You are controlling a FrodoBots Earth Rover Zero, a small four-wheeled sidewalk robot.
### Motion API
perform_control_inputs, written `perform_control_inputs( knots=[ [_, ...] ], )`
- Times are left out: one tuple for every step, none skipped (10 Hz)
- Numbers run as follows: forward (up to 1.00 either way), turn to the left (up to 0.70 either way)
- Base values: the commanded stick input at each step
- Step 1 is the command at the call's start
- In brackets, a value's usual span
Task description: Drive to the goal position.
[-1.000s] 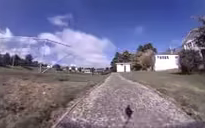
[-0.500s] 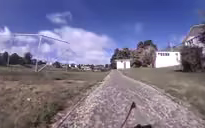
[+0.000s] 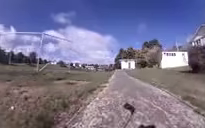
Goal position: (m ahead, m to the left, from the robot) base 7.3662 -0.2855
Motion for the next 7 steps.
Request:
perform_control_inputs(
  knots=[
    [1.0, -0.4],
    [1.0, -0.4],
    [1.0, -0.4],
    [1.0, -0.4],
    [1.0, -0.33],
    [1.0, -0.15],
    [1.0, 0.0]
  ],
)
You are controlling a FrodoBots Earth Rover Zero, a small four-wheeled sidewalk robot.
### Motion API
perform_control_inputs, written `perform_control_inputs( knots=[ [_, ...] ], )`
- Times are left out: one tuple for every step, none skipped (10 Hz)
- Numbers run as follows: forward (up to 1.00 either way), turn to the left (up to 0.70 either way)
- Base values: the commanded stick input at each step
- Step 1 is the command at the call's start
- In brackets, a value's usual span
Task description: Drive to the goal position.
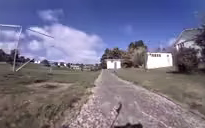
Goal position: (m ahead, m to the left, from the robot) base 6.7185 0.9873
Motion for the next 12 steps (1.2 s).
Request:
perform_control_inputs(
  knots=[
    [1.0, 0.0],
    [1.0, 0.0],
    [1.0, 0.0],
    [1.0, 0.0],
    [1.0, 0.0],
    [1.0, 0.0],
    [1.0, 0.0],
    [1.0, 0.0],
    [1.0, 0.0],
    [1.0, 0.01],
    [1.0, 0.03],
    [1.0, 0.09]
  ],
)
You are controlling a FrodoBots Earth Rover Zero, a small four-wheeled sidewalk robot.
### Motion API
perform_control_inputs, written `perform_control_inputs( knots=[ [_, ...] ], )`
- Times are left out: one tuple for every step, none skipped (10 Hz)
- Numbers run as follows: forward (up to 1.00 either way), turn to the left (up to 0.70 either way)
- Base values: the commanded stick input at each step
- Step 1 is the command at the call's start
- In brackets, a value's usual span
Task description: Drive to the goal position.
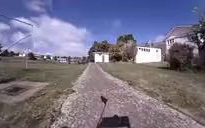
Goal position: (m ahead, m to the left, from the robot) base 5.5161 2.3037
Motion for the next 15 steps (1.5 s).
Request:
perform_control_inputs(
  knots=[
    [1.0, 0.15],
    [1.0, 0.0],
    [1.0, 0.0],
    [1.0, 0.0],
    [1.0, 0.0],
    [1.0, 0.0],
    [1.0, 0.0],
    [1.0, 0.0],
    [1.0, 0.0],
    [1.0, 0.0],
    [1.0, 0.0],
    [1.0, 0.0],
    [1.0, 0.0],
    [1.0, 0.0],
    [1.0, 0.0]
  ],
)
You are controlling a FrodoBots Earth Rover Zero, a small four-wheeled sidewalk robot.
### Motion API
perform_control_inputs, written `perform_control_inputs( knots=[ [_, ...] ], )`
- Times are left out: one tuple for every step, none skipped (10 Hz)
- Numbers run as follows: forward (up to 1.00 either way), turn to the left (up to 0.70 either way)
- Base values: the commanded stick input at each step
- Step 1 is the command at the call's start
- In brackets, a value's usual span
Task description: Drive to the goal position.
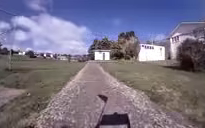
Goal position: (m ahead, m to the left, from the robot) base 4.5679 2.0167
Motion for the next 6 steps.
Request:
perform_control_inputs(
  knots=[
    [0.05, 0.0],
    [0.05, 0.0],
    [0.06, 0.0],
    [0.06, 0.0],
    [0.06, 0.0],
    [0.06, 0.0]
  ],
)
